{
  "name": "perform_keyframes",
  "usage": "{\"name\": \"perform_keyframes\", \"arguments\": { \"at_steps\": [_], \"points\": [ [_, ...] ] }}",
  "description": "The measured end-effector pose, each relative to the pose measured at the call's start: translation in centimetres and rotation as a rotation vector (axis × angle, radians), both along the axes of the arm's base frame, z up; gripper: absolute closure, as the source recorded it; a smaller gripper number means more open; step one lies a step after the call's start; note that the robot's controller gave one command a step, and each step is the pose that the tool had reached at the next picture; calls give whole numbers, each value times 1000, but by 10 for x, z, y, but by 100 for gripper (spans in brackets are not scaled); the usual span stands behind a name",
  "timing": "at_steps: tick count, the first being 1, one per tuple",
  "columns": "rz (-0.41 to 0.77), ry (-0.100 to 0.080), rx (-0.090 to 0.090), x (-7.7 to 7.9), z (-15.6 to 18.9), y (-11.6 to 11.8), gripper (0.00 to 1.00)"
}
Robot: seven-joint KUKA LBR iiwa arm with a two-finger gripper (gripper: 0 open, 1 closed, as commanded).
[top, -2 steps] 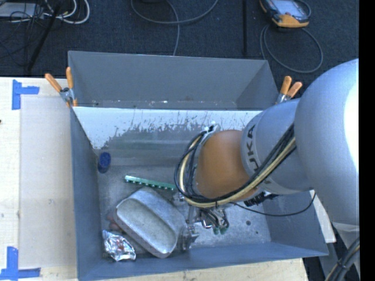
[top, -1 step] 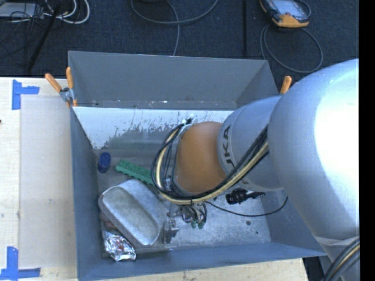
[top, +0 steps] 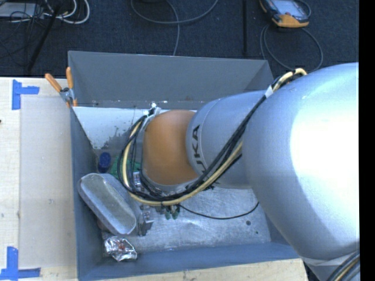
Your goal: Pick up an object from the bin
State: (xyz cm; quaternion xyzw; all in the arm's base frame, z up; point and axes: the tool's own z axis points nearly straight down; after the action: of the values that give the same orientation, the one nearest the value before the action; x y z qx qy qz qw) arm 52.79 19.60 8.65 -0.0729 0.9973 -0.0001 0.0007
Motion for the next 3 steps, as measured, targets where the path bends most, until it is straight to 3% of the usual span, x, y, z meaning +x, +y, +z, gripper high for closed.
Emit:
{"name": "perform_keyframes", "arguments": {
  "at_steps": [1,2,3],
  "points": [
    [-1,2,-2,-1,-1,-2,100],
    [-465,5,-2,-21,9,-5,100],
    [-474,1,1,-20,40,-7,100]
  ]
}}
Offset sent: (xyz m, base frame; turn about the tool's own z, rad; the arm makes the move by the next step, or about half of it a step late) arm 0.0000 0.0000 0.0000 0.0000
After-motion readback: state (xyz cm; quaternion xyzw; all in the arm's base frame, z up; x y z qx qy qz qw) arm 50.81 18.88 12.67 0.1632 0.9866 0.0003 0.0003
